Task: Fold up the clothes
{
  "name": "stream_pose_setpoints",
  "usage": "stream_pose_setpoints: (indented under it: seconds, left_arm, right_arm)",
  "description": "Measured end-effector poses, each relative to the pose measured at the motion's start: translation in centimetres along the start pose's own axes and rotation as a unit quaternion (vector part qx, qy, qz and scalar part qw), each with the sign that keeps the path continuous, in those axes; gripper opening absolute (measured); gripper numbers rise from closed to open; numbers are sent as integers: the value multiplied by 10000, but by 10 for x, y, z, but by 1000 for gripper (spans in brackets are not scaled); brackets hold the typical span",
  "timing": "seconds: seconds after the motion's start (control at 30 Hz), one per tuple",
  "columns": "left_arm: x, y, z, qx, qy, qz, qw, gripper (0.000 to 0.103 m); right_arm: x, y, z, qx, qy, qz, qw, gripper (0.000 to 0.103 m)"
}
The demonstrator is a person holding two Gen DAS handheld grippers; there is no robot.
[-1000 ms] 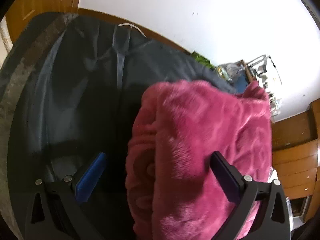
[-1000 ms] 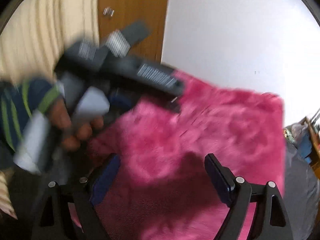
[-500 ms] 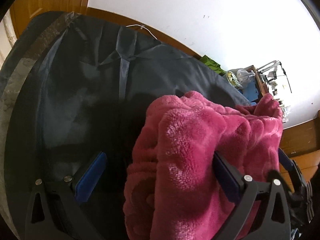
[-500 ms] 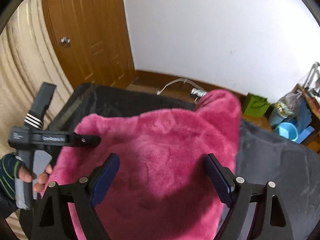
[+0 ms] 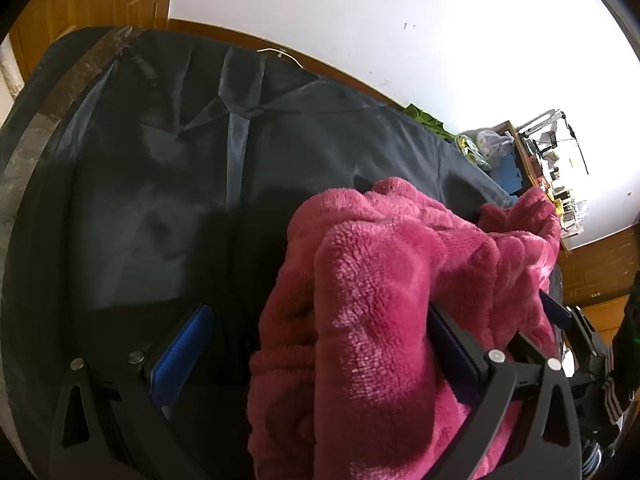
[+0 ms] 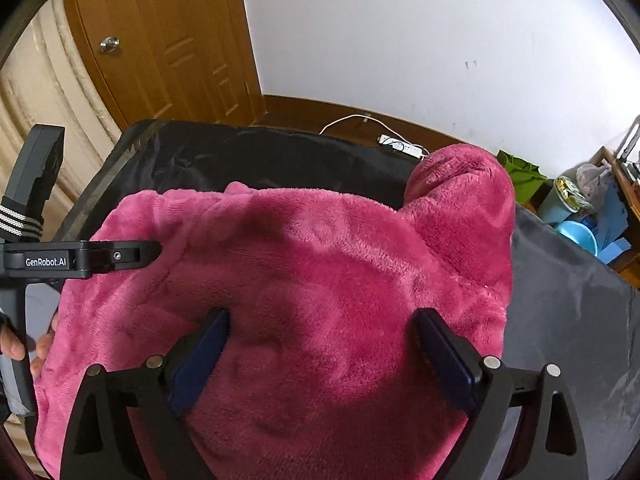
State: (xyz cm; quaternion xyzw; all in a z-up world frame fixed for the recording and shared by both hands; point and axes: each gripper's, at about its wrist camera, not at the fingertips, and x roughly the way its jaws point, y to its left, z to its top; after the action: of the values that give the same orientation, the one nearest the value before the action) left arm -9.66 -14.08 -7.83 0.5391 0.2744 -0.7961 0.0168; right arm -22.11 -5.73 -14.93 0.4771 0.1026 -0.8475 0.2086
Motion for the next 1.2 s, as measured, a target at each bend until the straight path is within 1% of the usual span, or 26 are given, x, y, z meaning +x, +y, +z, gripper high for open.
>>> stream_pose_setpoints:
  seconds: [0.17, 0.2, 0.3, 0.4, 0.47, 0.5, 0.6, 0.67, 0.77, 0.87, 1.0, 1.07, 1.13, 1.2]
  left_arm:
    - [-25, -6, -4, 157, -137, 66, 9998, 103]
    - [-30, -7, -6, 186, -158, 48, 9997, 103]
    - [-53, -12, -20, 242, -256, -155, 9993, 103]
    - [-80, -18, -45, 380, -370, -391, 9978, 103]
    - [-97, -23, -65, 493, -411, -523, 9966, 103]
    - [-104, -26, -76, 558, -416, -580, 9959, 103]
    - [-113, -35, -111, 757, -353, -717, 9939, 103]
    - [-114, -41, -132, 856, -307, -772, 9929, 103]
    - [-105, -51, -156, 988, -227, -709, 9923, 103]
    - [-99, -61, -178, 1109, -205, -589, 9919, 103]
    - [-102, -65, -197, 1080, -195, -549, 9924, 103]
    - [-102, -67, -203, 1121, -192, -456, 9925, 103]
    - [-98, -66, -206, 1138, -241, -243, 9929, 103]
    - [-90, -62, -204, 1001, -287, -23, 9946, 103]
  right_arm:
    - [-41, 2, -13, 146, -395, -42, 9991, 96]
    - [-49, 2, -16, 176, -474, -50, 9987, 96]
    - [-79, 1, -42, 330, -631, -18, 9975, 96]
    - [-107, -2, -75, 409, -727, -41, 9965, 96]
    - [-112, 3, -96, 341, -720, -102, 9968, 96]
    - [-115, 3, -107, 316, -690, -65, 9971, 96]
    - [-125, 3, -138, 255, -579, 107, 9979, 96]
    - [-131, 7, -158, 123, -574, 106, 9982, 96]
    - [-134, 15, -185, -121, -460, 31, 9989, 96]
    - [-125, 20, -209, -159, -281, 70, 9995, 96]
    - [-105, 25, -227, -230, -137, -139, 9995, 96]
    - [-95, 25, -226, -140, -159, -185, 9996, 96]
    - [-86, 25, -224, -34, -194, -224, 9996, 96]
    - [-80, 26, -221, 11, -283, -394, 9988, 96]
